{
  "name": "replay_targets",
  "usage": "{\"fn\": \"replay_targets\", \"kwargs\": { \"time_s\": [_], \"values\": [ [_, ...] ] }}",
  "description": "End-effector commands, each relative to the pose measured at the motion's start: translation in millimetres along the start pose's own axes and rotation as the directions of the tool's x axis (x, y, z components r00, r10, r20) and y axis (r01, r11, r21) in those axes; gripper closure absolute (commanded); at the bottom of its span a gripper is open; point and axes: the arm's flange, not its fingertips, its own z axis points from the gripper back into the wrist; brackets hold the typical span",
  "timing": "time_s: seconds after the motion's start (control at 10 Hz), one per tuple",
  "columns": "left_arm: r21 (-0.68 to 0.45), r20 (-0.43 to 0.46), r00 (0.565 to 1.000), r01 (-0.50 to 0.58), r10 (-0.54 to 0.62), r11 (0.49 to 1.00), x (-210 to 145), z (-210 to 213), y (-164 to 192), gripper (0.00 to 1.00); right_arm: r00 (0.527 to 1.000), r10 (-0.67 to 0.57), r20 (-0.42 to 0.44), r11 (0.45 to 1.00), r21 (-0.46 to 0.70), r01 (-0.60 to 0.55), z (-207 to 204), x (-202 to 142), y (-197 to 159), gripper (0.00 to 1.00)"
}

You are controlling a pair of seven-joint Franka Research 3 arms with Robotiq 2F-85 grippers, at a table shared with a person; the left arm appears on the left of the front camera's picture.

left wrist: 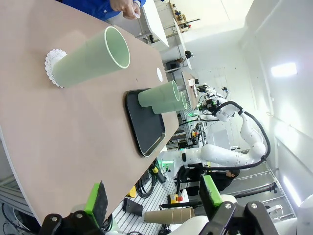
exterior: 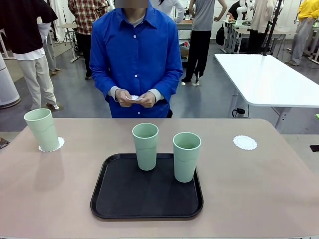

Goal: Place coasters on the table and set cups on them.
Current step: Take one Reusable plastic cup from the Flat Tray and place it on a coaster set by the human.

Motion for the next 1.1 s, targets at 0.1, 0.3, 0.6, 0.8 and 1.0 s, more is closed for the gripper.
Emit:
{"fn": "replay_targets", "kwargs": {
  "time_s": [0.1, 0.3, 0.6, 0.8, 1.0],
  "values": [
    [-0.01, -0.005, 1.0, 0.004, -0.004, 1.0, -2, 2, -1, 0.0, 1.0, 0.003, 0.01, 1.0, 0.017, -0.003, -1, 2, 1, 0.0],
    [-0.01, -0.005, 1.0, 0.004, -0.004, 1.0, -2, 2, -1, 0.0, 0.995, 0.078, -0.056, 0.997, -0.013, -0.079, -1, 12, 22, 0.0],
    [-0.01, -0.005, 1.0, 0.004, -0.004, 1.0, -2, 2, -1, 0.0, 0.951, 0.295, -0.093, 0.891, -0.333, -0.309, -24, 51, 108, 0.0],
    [-0.01, -0.005, 1.0, 0.004, -0.004, 1.0, -2, 2, -1, 0.0, 0.874, 0.47, -0.12, 0.72, -0.52, -0.459, -52, 74, 151, 0.0],
    [-0.01, -0.005, 1.0, 0.004, -0.004, 1.0, -2, 2, -1, 0.0, 0.706, 0.633, -0.318, 0.451, -0.59, -0.67, -105, 67, 180, 0.0]
  ]
}}
